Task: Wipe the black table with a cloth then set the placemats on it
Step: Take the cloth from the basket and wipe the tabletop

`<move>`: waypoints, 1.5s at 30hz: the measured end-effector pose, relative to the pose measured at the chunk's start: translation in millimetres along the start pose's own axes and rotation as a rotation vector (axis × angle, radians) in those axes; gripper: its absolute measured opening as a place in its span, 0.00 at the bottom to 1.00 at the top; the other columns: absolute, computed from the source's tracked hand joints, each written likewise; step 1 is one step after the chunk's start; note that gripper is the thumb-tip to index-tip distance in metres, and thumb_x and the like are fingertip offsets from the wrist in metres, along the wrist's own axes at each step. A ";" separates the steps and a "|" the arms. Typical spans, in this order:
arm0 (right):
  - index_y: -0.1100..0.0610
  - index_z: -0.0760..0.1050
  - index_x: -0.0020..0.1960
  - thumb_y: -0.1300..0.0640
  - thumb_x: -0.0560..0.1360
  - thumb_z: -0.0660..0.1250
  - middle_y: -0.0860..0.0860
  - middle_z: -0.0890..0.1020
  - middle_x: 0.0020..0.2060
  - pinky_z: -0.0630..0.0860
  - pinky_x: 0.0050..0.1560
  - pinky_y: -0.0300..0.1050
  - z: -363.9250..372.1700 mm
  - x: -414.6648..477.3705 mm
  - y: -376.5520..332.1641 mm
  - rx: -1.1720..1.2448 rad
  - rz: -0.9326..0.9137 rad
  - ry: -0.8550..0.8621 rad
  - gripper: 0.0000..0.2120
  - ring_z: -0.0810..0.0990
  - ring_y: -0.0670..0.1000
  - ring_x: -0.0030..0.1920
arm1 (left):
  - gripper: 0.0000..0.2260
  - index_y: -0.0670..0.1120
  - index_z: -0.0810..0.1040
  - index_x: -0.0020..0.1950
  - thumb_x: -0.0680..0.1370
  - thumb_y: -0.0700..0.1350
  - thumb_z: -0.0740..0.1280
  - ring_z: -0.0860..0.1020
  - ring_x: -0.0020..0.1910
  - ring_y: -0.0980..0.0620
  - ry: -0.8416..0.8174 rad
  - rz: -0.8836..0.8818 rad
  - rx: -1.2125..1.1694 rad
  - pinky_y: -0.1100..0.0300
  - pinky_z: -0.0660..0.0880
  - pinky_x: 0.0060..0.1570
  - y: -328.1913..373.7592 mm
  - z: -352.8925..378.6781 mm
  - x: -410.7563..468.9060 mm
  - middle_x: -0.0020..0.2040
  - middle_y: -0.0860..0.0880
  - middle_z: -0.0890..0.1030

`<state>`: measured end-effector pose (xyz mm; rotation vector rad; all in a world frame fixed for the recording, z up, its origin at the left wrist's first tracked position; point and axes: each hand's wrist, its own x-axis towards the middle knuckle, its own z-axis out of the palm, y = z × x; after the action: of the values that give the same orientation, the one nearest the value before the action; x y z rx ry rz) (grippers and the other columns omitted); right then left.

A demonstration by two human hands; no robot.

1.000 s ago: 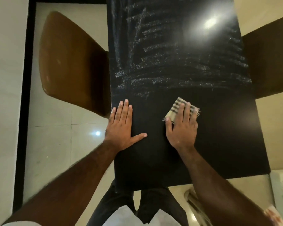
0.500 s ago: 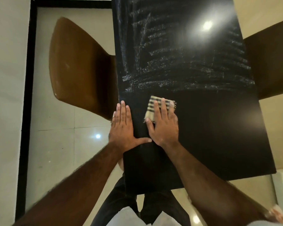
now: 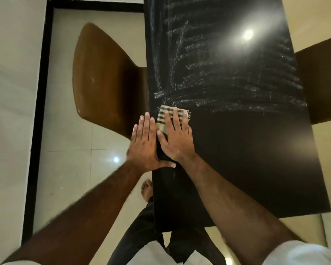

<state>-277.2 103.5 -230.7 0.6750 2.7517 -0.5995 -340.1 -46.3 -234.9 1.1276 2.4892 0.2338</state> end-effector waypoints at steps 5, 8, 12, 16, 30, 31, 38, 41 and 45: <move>0.46 0.42 0.91 0.36 0.87 0.49 0.49 0.40 0.90 0.55 0.83 0.72 -26.8 -25.0 64.2 0.063 0.193 0.142 0.36 0.36 0.59 0.89 | 0.59 0.44 0.31 0.88 0.75 0.85 0.47 0.31 0.87 0.41 -0.015 0.116 0.116 0.37 0.43 0.87 21.3 -13.0 28.5 0.87 0.42 0.28; 0.47 0.43 0.91 0.35 0.87 0.49 0.52 0.40 0.90 0.58 0.83 0.74 -30.8 -35.3 102.5 0.039 0.361 0.172 0.37 0.37 0.61 0.89 | 0.51 0.47 0.28 0.87 0.80 0.80 0.42 0.29 0.86 0.43 -0.083 0.158 0.148 0.38 0.41 0.86 50.1 -5.8 50.7 0.87 0.44 0.26; 0.49 0.44 0.91 0.32 0.87 0.46 0.55 0.43 0.90 0.60 0.83 0.71 -25.0 -42.3 132.1 -0.061 0.383 0.179 0.38 0.40 0.63 0.89 | 0.47 0.47 0.31 0.88 0.82 0.77 0.41 0.32 0.88 0.43 -0.066 0.084 0.147 0.38 0.43 0.87 52.5 6.9 60.0 0.88 0.44 0.29; 0.51 0.47 0.91 0.32 0.88 0.48 0.57 0.47 0.90 0.64 0.81 0.67 -20.1 -46.6 137.6 -0.175 0.371 0.193 0.38 0.44 0.64 0.89 | 0.46 0.45 0.38 0.90 0.83 0.76 0.44 0.36 0.89 0.42 0.039 -0.085 0.135 0.38 0.45 0.87 26.9 -0.4 69.4 0.90 0.44 0.35; 0.58 0.47 0.90 0.36 0.88 0.50 0.57 0.46 0.90 0.63 0.83 0.65 -41.7 -45.2 195.2 -0.153 0.418 0.240 0.39 0.44 0.62 0.89 | 0.39 0.45 0.41 0.90 0.87 0.68 0.43 0.39 0.89 0.42 0.003 0.146 0.184 0.39 0.46 0.87 137.5 15.8 127.5 0.90 0.43 0.39; 0.58 0.47 0.90 0.36 0.88 0.50 0.57 0.47 0.90 0.64 0.83 0.66 -48.2 -46.9 210.1 -0.147 0.458 0.245 0.39 0.45 0.62 0.89 | 0.39 0.45 0.40 0.90 0.87 0.68 0.43 0.38 0.89 0.43 0.000 0.128 0.185 0.40 0.46 0.87 129.9 14.9 120.7 0.90 0.43 0.38; 0.59 0.47 0.90 0.33 0.87 0.49 0.58 0.47 0.90 0.64 0.83 0.66 -71.1 -52.7 277.9 -0.177 0.507 0.253 0.42 0.46 0.64 0.89 | 0.39 0.45 0.42 0.90 0.86 0.67 0.44 0.40 0.89 0.41 0.073 -0.178 0.145 0.39 0.44 0.87 112.4 4.3 118.9 0.91 0.44 0.39; 0.60 0.47 0.90 0.34 0.88 0.49 0.58 0.47 0.90 0.63 0.83 0.65 -70.1 -52.1 277.7 -0.173 0.499 0.268 0.41 0.45 0.64 0.89 | 0.39 0.44 0.44 0.90 0.87 0.66 0.46 0.41 0.90 0.40 0.112 -0.163 0.124 0.39 0.43 0.87 156.1 7.8 151.3 0.91 0.43 0.42; 0.60 0.48 0.90 0.36 0.88 0.50 0.59 0.47 0.90 0.62 0.83 0.63 -68.1 -54.3 282.4 -0.160 0.472 0.291 0.40 0.45 0.63 0.89 | 0.37 0.45 0.45 0.91 0.87 0.64 0.46 0.41 0.90 0.40 0.086 0.063 0.151 0.39 0.45 0.87 233.9 30.2 175.4 0.91 0.42 0.42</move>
<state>-102.2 341.2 -246.1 1.4052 2.6955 -0.1851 -272.2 239.6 -240.1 1.2825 2.5856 0.1152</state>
